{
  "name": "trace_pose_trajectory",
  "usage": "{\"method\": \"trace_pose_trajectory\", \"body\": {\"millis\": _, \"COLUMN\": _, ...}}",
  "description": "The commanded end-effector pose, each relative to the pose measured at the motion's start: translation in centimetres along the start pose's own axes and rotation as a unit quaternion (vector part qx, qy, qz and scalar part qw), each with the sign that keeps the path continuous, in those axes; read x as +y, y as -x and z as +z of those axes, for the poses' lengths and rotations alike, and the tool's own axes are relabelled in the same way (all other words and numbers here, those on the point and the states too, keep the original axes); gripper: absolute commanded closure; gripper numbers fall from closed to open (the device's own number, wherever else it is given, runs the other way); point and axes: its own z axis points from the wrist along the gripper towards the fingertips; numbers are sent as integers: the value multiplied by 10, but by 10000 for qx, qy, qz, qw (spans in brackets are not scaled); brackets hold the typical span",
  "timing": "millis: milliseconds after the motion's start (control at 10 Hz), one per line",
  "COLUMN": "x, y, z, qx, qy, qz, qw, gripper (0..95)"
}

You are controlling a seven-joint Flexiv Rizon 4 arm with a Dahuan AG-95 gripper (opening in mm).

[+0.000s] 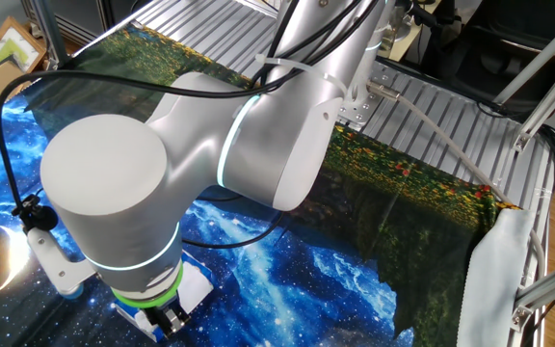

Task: Pull out a napkin

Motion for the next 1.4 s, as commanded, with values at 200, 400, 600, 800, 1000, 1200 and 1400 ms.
{"method": "trace_pose_trajectory", "body": {"millis": 200, "x": 0, "y": 0, "z": 0, "qx": 3, "qy": -12, "qz": 1, "qw": 10000, "gripper": 950}}
{"method": "trace_pose_trajectory", "body": {"millis": 400, "x": 0, "y": 1, "z": -2, "qx": 1, "qy": -14, "qz": 3, "qw": 10000, "gripper": 950}}
{"method": "trace_pose_trajectory", "body": {"millis": 600, "x": 0, "y": 1, "z": -3, "qx": 4, "qy": -14, "qz": -13, "qw": 10000, "gripper": 950}}
{"method": "trace_pose_trajectory", "body": {"millis": 800, "x": -1, "y": 1, "z": -6, "qx": 17, "qy": -14, "qz": -23, "qw": 10000, "gripper": 950}}
{"method": "trace_pose_trajectory", "body": {"millis": 1000, "x": 0, "y": -1, "z": -9, "qx": 18, "qy": -17, "qz": -17, "qw": 10000, "gripper": 950}}
{"method": "trace_pose_trajectory", "body": {"millis": 1200, "x": 0, "y": -1, "z": -11, "qx": 22, "qy": -26, "qz": -17, "qw": 10000, "gripper": 950}}
{"method": "trace_pose_trajectory", "body": {"millis": 1400, "x": 0, "y": -2, "z": -12, "qx": 29, "qy": -21, "qz": -22, "qw": 10000, "gripper": 950}}
